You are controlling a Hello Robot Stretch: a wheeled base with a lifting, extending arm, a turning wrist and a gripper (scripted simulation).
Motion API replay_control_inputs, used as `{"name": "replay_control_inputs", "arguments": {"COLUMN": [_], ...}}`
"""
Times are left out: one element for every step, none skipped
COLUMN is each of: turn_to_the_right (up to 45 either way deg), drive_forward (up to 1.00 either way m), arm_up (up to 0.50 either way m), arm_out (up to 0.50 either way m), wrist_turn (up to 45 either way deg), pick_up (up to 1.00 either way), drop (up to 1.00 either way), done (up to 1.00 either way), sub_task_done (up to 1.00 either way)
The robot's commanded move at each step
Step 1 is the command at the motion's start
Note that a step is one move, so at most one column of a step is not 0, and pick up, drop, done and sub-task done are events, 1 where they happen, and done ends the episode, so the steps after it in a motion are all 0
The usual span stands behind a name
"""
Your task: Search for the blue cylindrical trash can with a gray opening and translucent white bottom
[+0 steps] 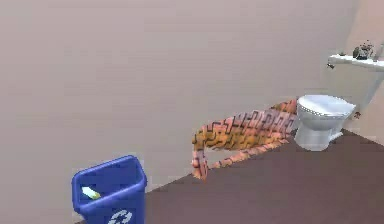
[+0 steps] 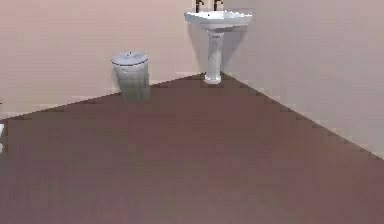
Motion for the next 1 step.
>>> {"name": "replay_control_inputs", "arguments": {"turn_to_the_right": [45.0], "drive_forward": [0.0], "arm_up": [0.0], "arm_out": [0.0], "wrist_turn": [0.0], "pick_up": [0.0], "drop": [0.0], "done": [0.0], "sub_task_done": [0.0]}}
